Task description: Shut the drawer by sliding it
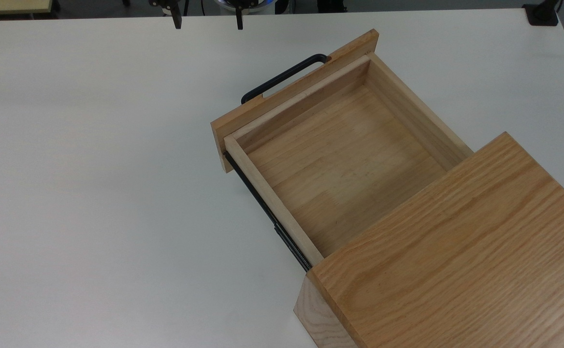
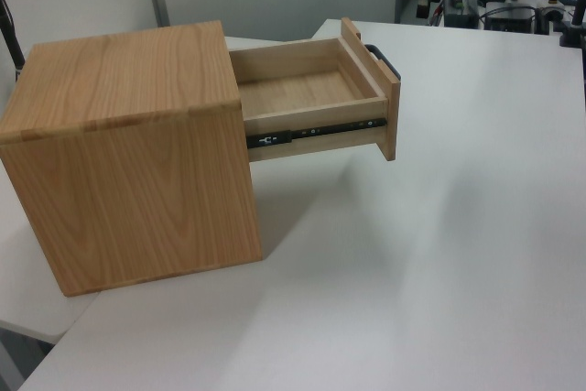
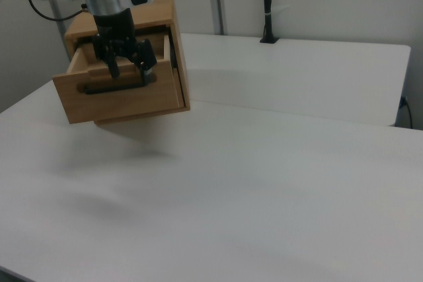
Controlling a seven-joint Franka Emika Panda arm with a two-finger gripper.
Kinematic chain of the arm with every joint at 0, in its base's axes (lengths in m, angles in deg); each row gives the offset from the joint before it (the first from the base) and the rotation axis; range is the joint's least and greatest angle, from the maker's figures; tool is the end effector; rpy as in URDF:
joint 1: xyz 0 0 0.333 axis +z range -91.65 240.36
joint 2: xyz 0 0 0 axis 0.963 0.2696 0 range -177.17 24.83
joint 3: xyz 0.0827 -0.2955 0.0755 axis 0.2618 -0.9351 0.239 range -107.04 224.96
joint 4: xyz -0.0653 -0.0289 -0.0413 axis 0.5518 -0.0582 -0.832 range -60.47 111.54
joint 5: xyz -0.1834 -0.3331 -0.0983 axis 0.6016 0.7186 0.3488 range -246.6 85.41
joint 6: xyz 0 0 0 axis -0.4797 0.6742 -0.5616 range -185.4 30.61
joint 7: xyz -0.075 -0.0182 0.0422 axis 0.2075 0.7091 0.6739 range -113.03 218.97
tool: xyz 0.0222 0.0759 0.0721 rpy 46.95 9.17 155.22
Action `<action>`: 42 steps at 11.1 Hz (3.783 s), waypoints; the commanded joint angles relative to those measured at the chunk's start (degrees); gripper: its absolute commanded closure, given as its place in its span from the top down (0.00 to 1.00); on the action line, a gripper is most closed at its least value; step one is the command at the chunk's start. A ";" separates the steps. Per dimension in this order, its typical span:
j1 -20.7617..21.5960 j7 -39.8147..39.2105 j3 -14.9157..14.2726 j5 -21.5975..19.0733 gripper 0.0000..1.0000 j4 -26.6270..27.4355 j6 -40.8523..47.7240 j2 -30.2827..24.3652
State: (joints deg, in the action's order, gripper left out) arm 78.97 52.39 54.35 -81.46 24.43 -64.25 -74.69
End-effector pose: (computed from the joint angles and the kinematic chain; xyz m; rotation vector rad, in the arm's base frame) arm 0.5695 0.0021 0.6254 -3.1274 -0.0155 -0.0952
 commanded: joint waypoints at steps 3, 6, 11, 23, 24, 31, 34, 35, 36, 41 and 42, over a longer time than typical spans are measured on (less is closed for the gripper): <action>0.66 1.20 -0.23 -0.89 1.00 1.72 0.69 -1.75; 0.66 1.29 -0.23 -0.89 1.00 1.72 0.69 -1.75; 0.31 -0.64 -0.32 -0.80 1.00 1.72 0.95 -1.58; 0.57 -10.88 7.41 0.35 0.06 4.97 -4.22 3.16; 0.74 -7.28 7.59 0.08 0.04 4.88 -6.32 3.87; 1.01 23.57 9.44 -2.47 0.00 -0.46 -22.49 11.51; 3.29 39.38 9.53 -2.12 0.00 -2.22 -33.38 14.94; 3.73 43.87 9.53 -1.95 0.00 -3.89 -34.81 16.60; 3.82 47.83 9.70 -1.94 0.00 -5.99 -36.39 18.36; 7.16 54.62 9.61 -0.80 0.00 -6.81 -49.11 22.50; 7.60 56.29 9.61 -0.80 0.00 -6.81 -51.84 23.29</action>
State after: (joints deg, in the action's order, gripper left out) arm 85.07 104.02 64.25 -82.95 19.60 -110.45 -54.06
